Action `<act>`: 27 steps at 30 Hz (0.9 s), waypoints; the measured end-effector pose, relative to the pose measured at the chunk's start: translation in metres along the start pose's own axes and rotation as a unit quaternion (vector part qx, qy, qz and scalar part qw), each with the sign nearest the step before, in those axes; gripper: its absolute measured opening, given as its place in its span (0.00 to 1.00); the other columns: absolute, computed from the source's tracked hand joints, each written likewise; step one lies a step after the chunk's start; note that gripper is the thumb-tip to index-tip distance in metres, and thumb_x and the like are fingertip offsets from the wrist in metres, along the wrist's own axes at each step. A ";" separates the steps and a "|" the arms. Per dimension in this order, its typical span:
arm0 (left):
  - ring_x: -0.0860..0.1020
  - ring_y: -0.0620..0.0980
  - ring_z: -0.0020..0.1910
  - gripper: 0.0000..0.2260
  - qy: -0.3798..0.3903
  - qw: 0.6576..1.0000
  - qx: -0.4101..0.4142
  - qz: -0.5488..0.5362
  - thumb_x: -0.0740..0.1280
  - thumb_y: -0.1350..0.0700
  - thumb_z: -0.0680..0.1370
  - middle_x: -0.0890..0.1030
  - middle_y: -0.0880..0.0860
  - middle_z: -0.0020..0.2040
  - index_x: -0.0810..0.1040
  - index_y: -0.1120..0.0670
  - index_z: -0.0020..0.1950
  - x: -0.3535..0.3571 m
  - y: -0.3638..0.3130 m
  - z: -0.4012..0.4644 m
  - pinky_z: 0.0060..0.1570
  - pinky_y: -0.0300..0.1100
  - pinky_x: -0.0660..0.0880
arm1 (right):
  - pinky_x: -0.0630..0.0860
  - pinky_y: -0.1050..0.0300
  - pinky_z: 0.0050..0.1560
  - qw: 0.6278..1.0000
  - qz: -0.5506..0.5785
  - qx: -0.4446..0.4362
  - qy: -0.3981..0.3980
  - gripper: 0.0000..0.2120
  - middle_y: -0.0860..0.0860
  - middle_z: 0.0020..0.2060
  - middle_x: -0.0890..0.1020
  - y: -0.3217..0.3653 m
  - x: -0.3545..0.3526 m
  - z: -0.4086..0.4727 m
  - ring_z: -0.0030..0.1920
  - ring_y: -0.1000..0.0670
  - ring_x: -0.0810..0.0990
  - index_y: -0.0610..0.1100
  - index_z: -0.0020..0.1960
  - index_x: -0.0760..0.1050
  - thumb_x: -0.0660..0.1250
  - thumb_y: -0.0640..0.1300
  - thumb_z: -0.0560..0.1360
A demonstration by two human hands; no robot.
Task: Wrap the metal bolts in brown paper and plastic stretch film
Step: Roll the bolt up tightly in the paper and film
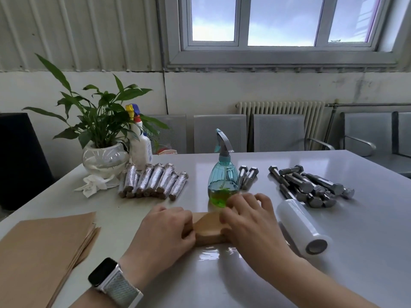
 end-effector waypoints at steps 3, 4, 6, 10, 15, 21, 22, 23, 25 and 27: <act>0.76 0.46 0.36 0.06 -0.005 1.000 -0.011 0.003 0.63 0.45 0.69 0.80 0.45 0.36 0.69 0.46 0.39 -0.002 -0.003 0.000 0.48 0.40 0.70 | 0.63 0.51 0.48 0.999 0.005 -0.012 0.031 0.06 0.56 0.34 0.77 0.004 0.011 -0.005 0.38 0.50 0.79 0.53 0.34 0.78 0.76 0.49 0.64; 0.76 0.46 0.35 0.07 -0.012 1.000 -0.017 0.005 0.65 0.45 0.69 0.80 0.44 0.36 0.69 0.45 0.42 -0.004 -0.003 -0.001 0.46 0.38 0.69 | 0.63 0.52 0.47 0.999 0.021 -0.008 0.044 0.06 0.56 0.33 0.77 0.004 0.014 -0.005 0.38 0.51 0.79 0.54 0.34 0.78 0.75 0.49 0.65; 0.76 0.46 0.31 0.12 -0.022 0.999 -0.020 0.018 0.69 0.47 0.67 0.80 0.43 0.33 0.68 0.44 0.45 -0.007 -0.003 -0.002 0.41 0.36 0.66 | 0.65 0.53 0.50 0.997 0.046 -0.008 0.063 0.01 0.57 0.39 0.79 0.002 0.016 -0.002 0.42 0.52 0.79 0.55 0.41 0.80 0.71 0.51 0.70; 0.73 0.48 0.28 0.10 -0.041 0.999 0.016 0.032 0.69 0.53 0.67 0.78 0.45 0.31 0.69 0.46 0.41 -0.007 -0.007 -0.004 0.39 0.40 0.72 | 0.61 0.55 0.50 0.991 0.103 -0.002 0.082 0.10 0.57 0.50 0.78 -0.004 0.026 0.002 0.51 0.52 0.77 0.57 0.54 0.80 0.62 0.55 0.77; 0.77 0.47 0.31 0.03 -0.047 0.997 0.036 0.059 0.69 0.49 0.70 0.78 0.45 0.33 0.77 0.45 0.42 -0.005 -0.005 -0.005 0.40 0.45 0.75 | 0.57 0.54 0.46 0.990 0.118 0.005 0.080 0.09 0.58 0.50 0.79 -0.006 0.028 0.004 0.53 0.53 0.76 0.55 0.50 0.80 0.65 0.57 0.75; 0.79 0.44 0.38 0.04 -0.048 0.998 0.021 0.041 0.68 0.47 0.71 0.80 0.42 0.38 0.81 0.45 0.39 -0.002 -0.003 -0.007 0.42 0.45 0.73 | 0.62 0.56 0.50 0.984 0.139 0.019 0.111 0.08 0.58 0.51 0.80 -0.006 0.031 0.006 0.54 0.54 0.75 0.55 0.51 0.80 0.65 0.55 0.76; 0.80 0.44 0.41 0.03 -0.046 0.998 0.023 0.032 0.71 0.47 0.71 0.81 0.41 0.41 0.81 0.45 0.39 -0.002 -0.004 -0.008 0.43 0.45 0.73 | 0.65 0.57 0.51 0.982 0.148 0.021 0.116 0.08 0.57 0.51 0.81 -0.006 0.030 0.007 0.53 0.52 0.76 0.54 0.51 0.80 0.66 0.54 0.76; 0.80 0.44 0.43 0.03 -0.046 0.998 0.030 0.031 0.73 0.48 0.69 0.81 0.41 0.43 0.82 0.45 0.38 -0.003 -0.006 -0.007 0.44 0.45 0.73 | 0.68 0.58 0.51 0.980 0.156 0.025 0.118 0.07 0.56 0.51 0.81 -0.007 0.029 0.007 0.53 0.51 0.77 0.54 0.51 0.80 0.67 0.53 0.75; 0.80 0.45 0.46 0.05 -0.044 0.997 0.052 0.037 0.76 0.49 0.67 0.81 0.41 0.46 0.82 0.45 0.37 -0.004 -0.010 -0.006 0.46 0.44 0.73 | 0.71 0.57 0.50 0.976 0.170 0.034 0.130 0.07 0.55 0.50 0.82 -0.007 0.030 0.008 0.52 0.50 0.78 0.53 0.51 0.80 0.68 0.52 0.75; 0.80 0.43 0.46 0.05 -0.034 0.997 0.070 0.027 0.76 0.48 0.68 0.82 0.39 0.44 0.82 0.45 0.38 -0.002 -0.010 -0.005 0.49 0.42 0.68 | 0.72 0.57 0.49 0.972 0.179 0.042 0.143 0.06 0.55 0.50 0.82 -0.008 0.031 0.009 0.52 0.50 0.77 0.52 0.50 0.80 0.69 0.50 0.75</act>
Point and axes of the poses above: each hand's wrist, its own z-axis towards the middle knuckle, its own x-axis out of the palm, y = z × x, the point moved 6 cm from there along z, towards the middle knuckle
